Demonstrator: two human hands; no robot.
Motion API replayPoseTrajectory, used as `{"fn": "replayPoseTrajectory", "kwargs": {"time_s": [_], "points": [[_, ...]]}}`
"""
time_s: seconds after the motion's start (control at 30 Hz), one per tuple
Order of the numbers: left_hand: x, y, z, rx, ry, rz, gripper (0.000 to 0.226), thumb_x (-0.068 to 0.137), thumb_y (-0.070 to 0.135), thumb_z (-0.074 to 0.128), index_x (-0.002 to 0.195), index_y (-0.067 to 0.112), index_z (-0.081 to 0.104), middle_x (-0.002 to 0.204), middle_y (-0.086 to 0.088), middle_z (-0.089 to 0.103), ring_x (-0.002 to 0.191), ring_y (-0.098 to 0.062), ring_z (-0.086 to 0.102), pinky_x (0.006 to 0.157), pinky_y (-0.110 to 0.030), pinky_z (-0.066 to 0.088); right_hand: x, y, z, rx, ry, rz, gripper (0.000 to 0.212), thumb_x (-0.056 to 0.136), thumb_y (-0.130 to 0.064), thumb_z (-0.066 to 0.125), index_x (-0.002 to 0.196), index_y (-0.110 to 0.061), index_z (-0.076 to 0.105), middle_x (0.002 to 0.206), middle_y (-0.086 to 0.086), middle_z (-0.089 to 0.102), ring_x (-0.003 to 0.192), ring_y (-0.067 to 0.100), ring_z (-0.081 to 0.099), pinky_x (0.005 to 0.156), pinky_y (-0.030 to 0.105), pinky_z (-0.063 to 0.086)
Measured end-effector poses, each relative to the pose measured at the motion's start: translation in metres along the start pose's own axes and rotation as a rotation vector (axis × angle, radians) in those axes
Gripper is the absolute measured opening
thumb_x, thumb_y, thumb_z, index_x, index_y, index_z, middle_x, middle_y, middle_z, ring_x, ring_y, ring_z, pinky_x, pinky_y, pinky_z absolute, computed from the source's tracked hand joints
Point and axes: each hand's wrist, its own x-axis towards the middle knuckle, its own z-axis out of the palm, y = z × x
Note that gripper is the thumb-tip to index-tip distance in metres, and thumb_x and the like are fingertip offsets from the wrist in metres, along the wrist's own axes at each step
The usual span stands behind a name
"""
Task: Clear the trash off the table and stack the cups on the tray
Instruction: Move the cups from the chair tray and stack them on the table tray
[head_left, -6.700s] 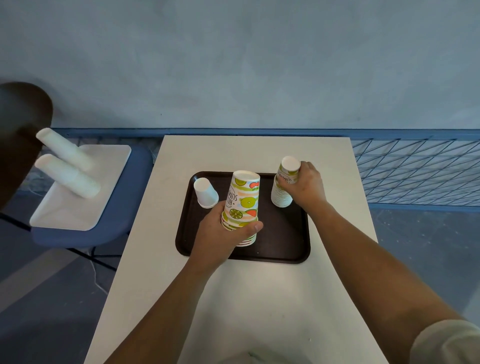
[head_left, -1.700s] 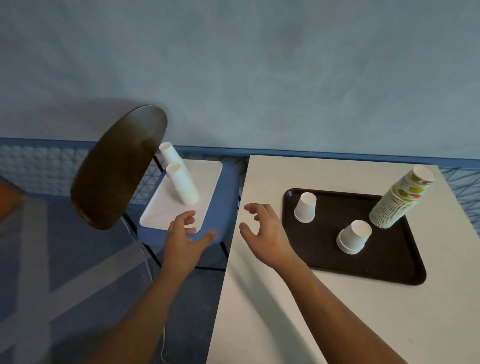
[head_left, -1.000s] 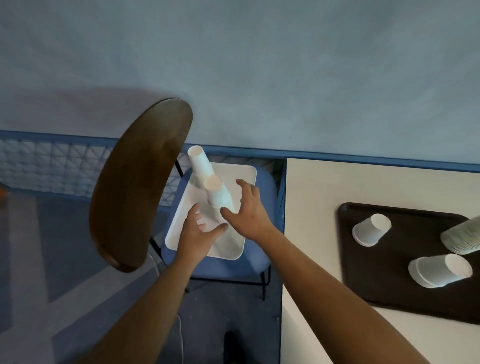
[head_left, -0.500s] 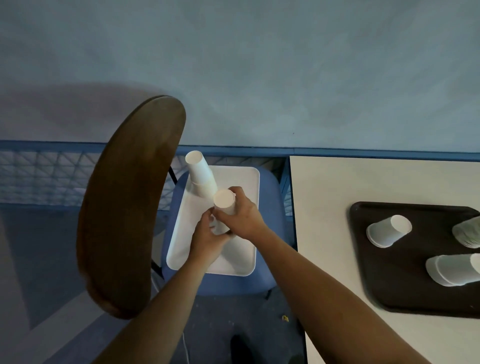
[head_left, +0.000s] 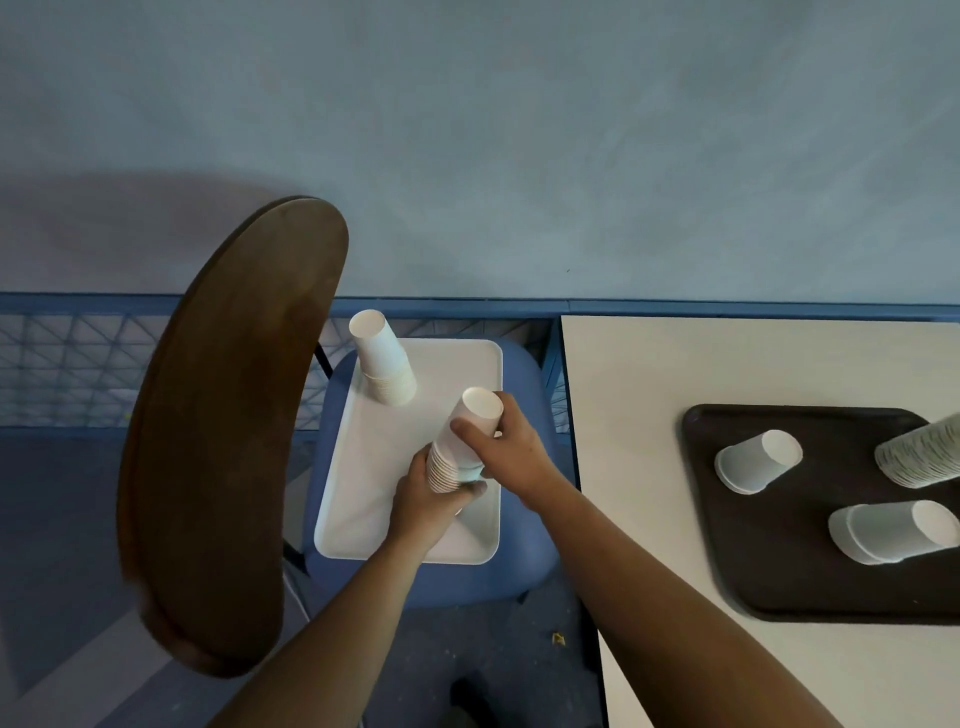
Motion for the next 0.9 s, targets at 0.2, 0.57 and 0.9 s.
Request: {"fn": "replayPoseTrajectory", "kwargs": {"time_s": [0.2,0.57,0.9], "points": [[-0.016,0.017,0.006,-0.005,0.041,-0.035,0.078,0.051,0.059,0.095,0.113,0.034,0.056,0.103,0.015,0.07,0.095,-0.015,0.069,0.078,-0.034,0.058,-0.014,-0.018,-0.023,-0.1,0.088,-0.073,0.053,0.085,-0.062,0.069,0.119,-0.023,0.062,0.105,-0.008,0.068,0.094,0.012,0.064,0.074,0.024,0.053],[-0.08,0.082,0.014,-0.114,-0.029,0.103,0.072,0.067,0.042,0.094,0.125,0.038,0.052,0.107,0.019,0.069,0.096,-0.005,0.066,0.07,-0.023,0.05,-0.075,-0.059,-0.103,-0.267,0.004,-0.245,0.059,0.085,-0.049,0.076,0.132,-0.019,0.056,0.114,-0.007,0.065,0.1,0.01,0.062,0.084,0.029,0.053],[-0.185,0.111,0.074,-0.151,-0.068,0.162,0.075,0.064,0.045,0.095,0.126,0.039,0.053,0.11,0.017,0.07,0.101,-0.008,0.066,0.083,-0.034,0.056,-0.177,-0.036,-0.189,-0.304,0.062,-0.337,0.049,0.082,-0.046,0.077,0.119,-0.018,0.064,0.106,-0.006,0.071,0.094,0.01,0.067,0.075,0.025,0.055]]}}
